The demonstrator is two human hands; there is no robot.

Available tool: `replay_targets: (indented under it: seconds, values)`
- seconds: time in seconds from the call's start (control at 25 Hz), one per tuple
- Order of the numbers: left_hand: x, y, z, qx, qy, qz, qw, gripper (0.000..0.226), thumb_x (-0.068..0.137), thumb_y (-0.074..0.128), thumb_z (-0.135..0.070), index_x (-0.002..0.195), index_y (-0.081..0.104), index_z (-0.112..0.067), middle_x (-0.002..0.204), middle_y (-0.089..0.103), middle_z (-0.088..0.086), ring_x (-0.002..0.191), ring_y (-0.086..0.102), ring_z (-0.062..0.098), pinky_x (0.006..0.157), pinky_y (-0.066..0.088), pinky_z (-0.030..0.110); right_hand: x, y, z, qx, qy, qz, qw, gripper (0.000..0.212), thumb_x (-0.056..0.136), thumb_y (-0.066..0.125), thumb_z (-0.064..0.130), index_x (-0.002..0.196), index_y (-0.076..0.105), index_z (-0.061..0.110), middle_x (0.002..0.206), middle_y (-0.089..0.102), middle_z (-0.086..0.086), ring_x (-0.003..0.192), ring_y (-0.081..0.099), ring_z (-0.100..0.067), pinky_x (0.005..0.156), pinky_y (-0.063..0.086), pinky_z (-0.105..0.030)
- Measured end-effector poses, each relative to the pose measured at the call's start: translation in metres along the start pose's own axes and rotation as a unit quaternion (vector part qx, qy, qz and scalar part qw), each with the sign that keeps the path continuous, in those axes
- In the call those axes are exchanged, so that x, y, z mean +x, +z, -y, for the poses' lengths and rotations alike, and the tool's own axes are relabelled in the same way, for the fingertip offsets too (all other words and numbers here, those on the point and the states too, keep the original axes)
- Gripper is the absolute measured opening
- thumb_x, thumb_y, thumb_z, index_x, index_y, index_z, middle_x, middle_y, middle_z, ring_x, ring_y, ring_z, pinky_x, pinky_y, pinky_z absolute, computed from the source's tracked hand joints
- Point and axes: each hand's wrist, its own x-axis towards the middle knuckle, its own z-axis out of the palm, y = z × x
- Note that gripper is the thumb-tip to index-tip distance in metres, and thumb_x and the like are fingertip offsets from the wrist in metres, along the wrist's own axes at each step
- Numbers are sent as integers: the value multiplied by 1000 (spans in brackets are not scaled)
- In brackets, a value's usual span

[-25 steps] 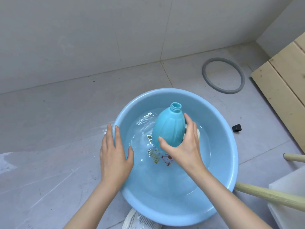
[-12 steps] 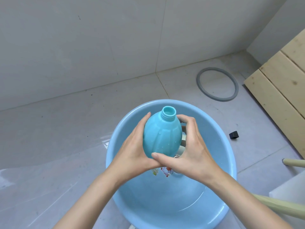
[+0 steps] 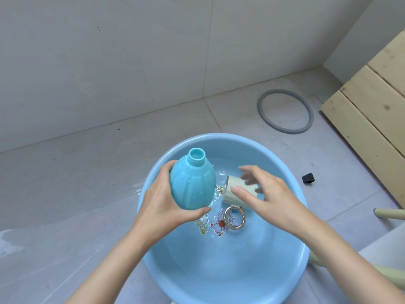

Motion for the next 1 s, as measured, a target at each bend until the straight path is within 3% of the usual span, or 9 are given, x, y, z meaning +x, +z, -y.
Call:
replay_targets:
  seconds: [0.12,0.24,0.36,0.52,0.68,0.8,1.0]
  values:
    - [-8,-1,13,22,-20,-30,999,94,45,91,-45,111,26,-57,110,47,-36,98,46,-6,82,38,21,-8,24,-43,-192,121,140,964,54,90,50,56,133,42,24,130,50,0,122,49,-21,98,41,-35]
    - [-17,2,25,38,-30,-49,998,97,46,92,-40,117,27,-47,111,47,-31,99,47,2,82,39,27,-19,58,-60,-233,185,191,936,53,93,47,51,136,37,21,134,43,-6,126,43,-26,96,43,-35]
    - [-27,7,36,48,-41,-57,996,96,46,92,-40,118,29,-45,110,46,-31,97,46,1,80,39,27,-23,89,-66,-241,220,132,936,57,94,45,52,141,29,23,135,37,-7,125,41,-28,90,43,-35]
    - [-34,16,49,92,-48,-48,993,98,46,92,-40,126,36,-33,118,49,-20,105,50,11,82,43,32,-20,119,-70,-224,233,3,946,59,89,50,58,132,37,19,137,34,-11,120,45,-32,85,45,-37]
    - [-38,24,57,139,-35,-57,988,102,44,93,-39,129,40,-23,123,52,-12,110,54,21,83,46,37,-8,143,-69,-208,222,-81,949,61,71,76,49,112,49,13,112,51,-20,90,57,-38,63,47,-39]
    - [-40,25,62,177,-28,-61,982,104,41,94,-39,129,42,-18,125,55,-6,109,56,26,84,49,41,-2,146,-73,-196,224,-107,949,75,42,92,38,93,42,14,89,56,-19,65,58,-34,44,43,-32]
    - [-43,27,71,212,0,-70,975,105,38,96,-37,126,42,-18,122,59,1,102,60,31,81,49,42,4,142,-86,-205,211,-132,947,77,37,94,41,90,46,12,93,56,-19,61,57,-33,42,41,-30]
